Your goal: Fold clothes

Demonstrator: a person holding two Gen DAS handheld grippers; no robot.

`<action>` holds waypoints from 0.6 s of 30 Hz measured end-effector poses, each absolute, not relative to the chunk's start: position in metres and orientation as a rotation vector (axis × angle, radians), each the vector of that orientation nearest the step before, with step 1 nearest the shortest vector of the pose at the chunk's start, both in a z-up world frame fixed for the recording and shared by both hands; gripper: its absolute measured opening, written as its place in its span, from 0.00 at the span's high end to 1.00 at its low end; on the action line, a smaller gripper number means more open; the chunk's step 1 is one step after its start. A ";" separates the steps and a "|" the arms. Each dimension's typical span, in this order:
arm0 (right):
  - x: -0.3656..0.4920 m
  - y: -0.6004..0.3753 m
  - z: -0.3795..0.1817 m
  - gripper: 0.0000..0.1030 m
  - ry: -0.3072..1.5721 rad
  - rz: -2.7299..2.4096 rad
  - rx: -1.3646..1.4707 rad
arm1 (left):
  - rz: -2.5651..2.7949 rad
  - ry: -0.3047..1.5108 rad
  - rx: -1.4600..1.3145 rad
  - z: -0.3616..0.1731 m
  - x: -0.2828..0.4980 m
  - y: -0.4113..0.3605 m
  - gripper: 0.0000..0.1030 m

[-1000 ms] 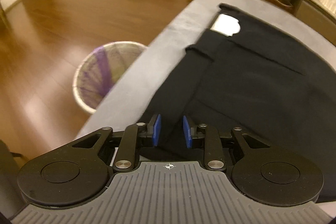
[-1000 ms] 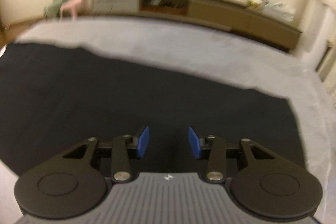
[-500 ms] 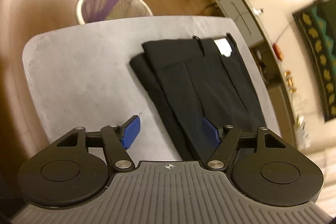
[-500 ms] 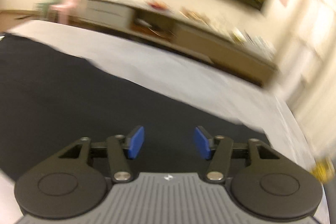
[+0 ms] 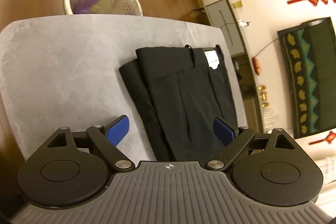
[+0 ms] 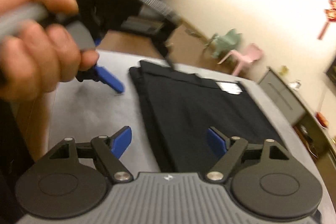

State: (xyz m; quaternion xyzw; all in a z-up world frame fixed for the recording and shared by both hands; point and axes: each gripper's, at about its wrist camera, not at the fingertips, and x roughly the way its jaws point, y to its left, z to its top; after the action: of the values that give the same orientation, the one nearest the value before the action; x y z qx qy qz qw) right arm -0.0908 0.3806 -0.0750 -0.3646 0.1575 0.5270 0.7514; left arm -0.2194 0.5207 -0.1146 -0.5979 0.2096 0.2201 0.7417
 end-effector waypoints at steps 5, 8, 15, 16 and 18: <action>-0.062 0.402 -0.069 0.97 0.458 1.167 -0.695 | 0.432 0.452 -1.268 -0.117 -0.207 0.519 0.19; -0.047 0.382 -0.044 0.97 0.524 1.207 -0.536 | 0.416 0.427 -1.220 -0.119 -0.192 0.517 0.19; -0.020 0.363 -0.042 0.94 0.637 1.238 -0.443 | 0.465 0.440 -1.076 -0.115 -0.153 0.513 1.00; -0.015 0.364 -0.040 0.90 0.652 1.247 -0.441 | 0.473 0.429 -1.056 -0.112 -0.155 0.513 1.00; -0.003 0.353 -0.029 0.42 0.651 1.274 -0.411 | 0.489 0.408 -1.019 -0.107 -0.158 0.512 1.00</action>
State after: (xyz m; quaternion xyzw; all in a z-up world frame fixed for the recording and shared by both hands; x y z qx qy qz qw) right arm -0.0029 0.3530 -0.0292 -0.1871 0.2961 0.5796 0.7358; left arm -0.1580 0.5116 -0.1066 -0.4792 0.1920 0.2299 0.8250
